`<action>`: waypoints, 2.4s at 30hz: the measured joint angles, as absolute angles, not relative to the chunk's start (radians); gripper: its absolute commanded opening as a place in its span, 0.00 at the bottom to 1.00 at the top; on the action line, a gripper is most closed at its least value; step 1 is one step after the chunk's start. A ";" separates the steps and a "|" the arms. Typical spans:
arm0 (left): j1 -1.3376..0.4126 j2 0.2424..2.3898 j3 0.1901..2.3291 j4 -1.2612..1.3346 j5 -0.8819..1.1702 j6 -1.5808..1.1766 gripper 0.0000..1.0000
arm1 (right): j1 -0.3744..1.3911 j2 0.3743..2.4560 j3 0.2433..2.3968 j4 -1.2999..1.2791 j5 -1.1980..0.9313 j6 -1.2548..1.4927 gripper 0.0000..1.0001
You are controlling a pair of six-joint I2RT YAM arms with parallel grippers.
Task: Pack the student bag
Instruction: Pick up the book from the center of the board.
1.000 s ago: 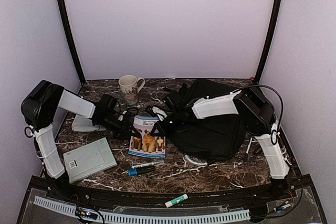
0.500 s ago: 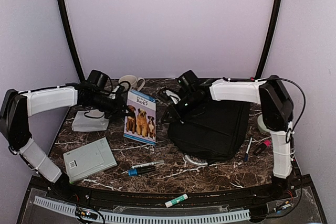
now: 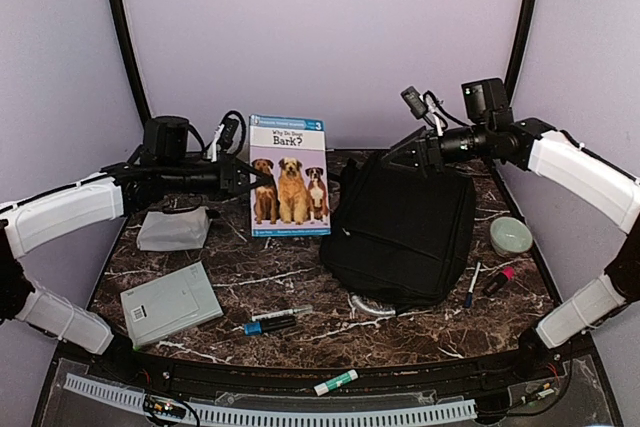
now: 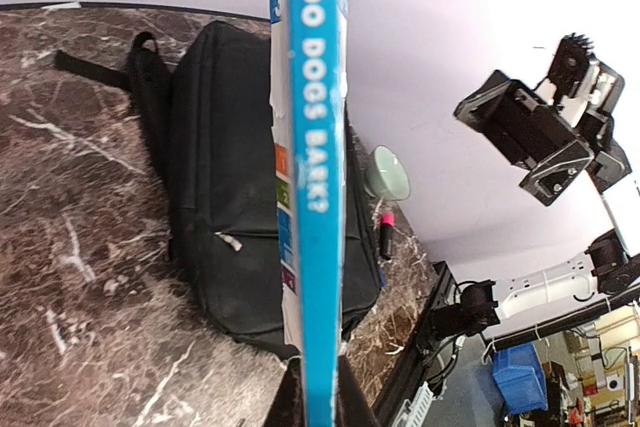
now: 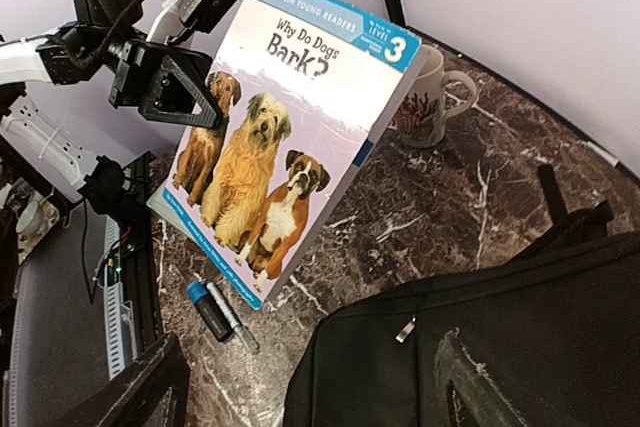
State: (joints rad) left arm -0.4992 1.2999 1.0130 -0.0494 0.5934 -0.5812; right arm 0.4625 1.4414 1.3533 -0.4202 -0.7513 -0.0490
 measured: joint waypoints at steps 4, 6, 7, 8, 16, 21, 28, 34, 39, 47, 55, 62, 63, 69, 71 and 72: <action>-0.558 1.383 0.991 0.152 0.614 -0.647 0.00 | 0.411 1.434 1.272 -0.397 -0.838 -0.019 1.00; -0.578 1.430 0.991 0.250 0.628 -0.679 0.00 | 0.396 1.445 1.269 -0.394 -0.864 -0.006 1.00; -0.585 1.448 0.991 0.292 0.635 -0.697 0.00 | 0.390 1.449 1.269 -0.387 -0.875 -0.001 1.00; -0.588 1.462 0.991 0.332 0.642 -0.714 0.00 | 0.387 1.452 1.269 -0.379 -0.886 0.004 1.00; -0.600 1.525 0.991 0.616 0.692 -0.823 0.00 | 0.388 1.514 1.271 -0.276 -0.964 0.087 0.94; -0.604 1.555 0.991 0.700 0.739 -0.856 0.00 | 0.395 1.560 1.260 -0.137 -1.007 0.213 0.88; -0.604 1.579 0.978 0.815 0.818 -0.907 0.00 | 0.426 1.602 1.242 0.001 -1.077 0.323 0.81; -0.605 1.614 0.972 0.858 0.863 -0.936 0.00 | 0.458 1.605 1.195 0.056 -1.110 0.369 0.68; -0.605 1.626 0.968 0.863 0.873 -0.935 0.00 | 0.467 1.604 1.190 0.115 -1.139 0.405 0.55; -0.605 1.626 0.967 0.805 0.834 -0.875 0.00 | 0.467 1.582 1.133 0.220 -1.171 0.490 0.38; -0.612 1.626 0.967 0.741 0.788 -0.833 0.00 | 0.467 1.567 1.125 0.227 -1.154 0.518 0.40; -0.640 1.628 0.967 0.728 0.786 -0.820 0.00 | 0.467 1.563 1.142 0.132 -1.094 0.462 0.45; -0.640 1.629 0.968 0.730 0.787 -0.820 0.00 | 0.467 1.563 1.155 0.110 -1.081 0.448 0.44; -0.640 1.638 0.968 0.741 0.788 -0.819 0.00 | 0.467 1.574 1.214 0.052 -1.044 0.402 0.39; -0.640 1.640 0.968 0.744 0.788 -0.820 0.00 | 0.467 1.577 1.214 0.053 -1.044 0.406 0.37; -0.640 1.642 0.968 0.745 0.788 -0.820 0.00 | 0.467 1.580 1.214 0.055 -1.046 0.406 0.37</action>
